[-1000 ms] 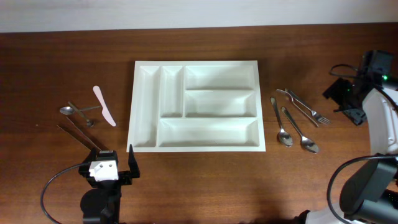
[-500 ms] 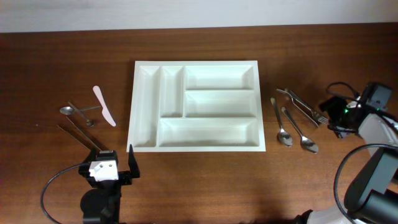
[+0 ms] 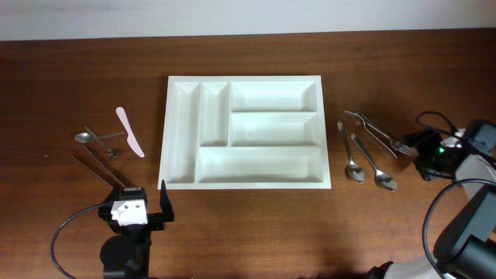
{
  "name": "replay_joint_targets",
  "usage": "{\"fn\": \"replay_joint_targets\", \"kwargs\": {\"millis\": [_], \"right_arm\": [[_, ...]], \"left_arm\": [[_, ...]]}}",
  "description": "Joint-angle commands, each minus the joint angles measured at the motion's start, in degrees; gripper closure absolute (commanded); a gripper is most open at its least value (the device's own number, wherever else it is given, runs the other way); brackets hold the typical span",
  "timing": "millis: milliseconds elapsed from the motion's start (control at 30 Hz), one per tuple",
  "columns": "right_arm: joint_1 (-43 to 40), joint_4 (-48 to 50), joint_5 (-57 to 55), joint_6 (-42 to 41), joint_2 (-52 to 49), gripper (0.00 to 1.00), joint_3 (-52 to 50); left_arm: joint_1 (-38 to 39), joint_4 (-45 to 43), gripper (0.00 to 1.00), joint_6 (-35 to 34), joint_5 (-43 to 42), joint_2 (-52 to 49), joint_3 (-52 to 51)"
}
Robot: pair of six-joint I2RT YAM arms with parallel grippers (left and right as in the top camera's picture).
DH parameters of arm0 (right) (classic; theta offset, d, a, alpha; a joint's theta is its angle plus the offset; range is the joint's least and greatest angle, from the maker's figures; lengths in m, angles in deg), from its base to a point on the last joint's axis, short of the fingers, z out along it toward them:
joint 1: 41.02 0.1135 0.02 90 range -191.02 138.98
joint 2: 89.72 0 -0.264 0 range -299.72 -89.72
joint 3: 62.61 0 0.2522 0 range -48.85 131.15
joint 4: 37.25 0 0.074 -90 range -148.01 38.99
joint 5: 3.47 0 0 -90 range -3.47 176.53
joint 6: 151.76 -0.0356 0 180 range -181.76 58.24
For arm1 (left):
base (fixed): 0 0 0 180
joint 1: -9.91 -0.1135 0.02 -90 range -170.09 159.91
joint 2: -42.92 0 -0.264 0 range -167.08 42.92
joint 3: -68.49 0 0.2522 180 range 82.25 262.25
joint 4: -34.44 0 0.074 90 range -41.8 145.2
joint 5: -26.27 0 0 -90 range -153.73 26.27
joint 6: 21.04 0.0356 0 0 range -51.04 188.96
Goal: Pack container
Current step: 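Move the right gripper over the two forks on the right, then lower the right gripper and close it on the two forks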
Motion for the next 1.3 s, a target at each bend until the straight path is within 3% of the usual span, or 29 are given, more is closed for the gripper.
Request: {"fn": "replay_joint_targets", "kwargs": {"millis": [0,500,767,1067,1267], "right_arm": [[-1.6,-1.0,1.0,5.0,-0.1,0.24,-0.3],[-1.5,5.2,3.8,5.4,-6.2,0.3,-0.3],[0.9,7.1,5.5,5.4,-6.7,0.39,-0.3],[3.3,8.2,5.7,5.3,-6.7,0.65,-0.3],[3.3,8.1,5.6,5.3,-6.7,0.96,-0.3]], "left_arm": [[-0.2,-0.2,0.01,0.9,-0.8,0.5,-0.3],[-0.2,-0.2,0.01,0.9,-0.8,0.5,-0.3],[-0.2,-0.2,0.01,0.9,-0.8,0.5,-0.3],[-0.2,-0.2,0.01,0.9,-0.8,0.5,-0.3],[-0.2,-0.2,0.01,0.9,-0.8,0.5,-0.3]]}}
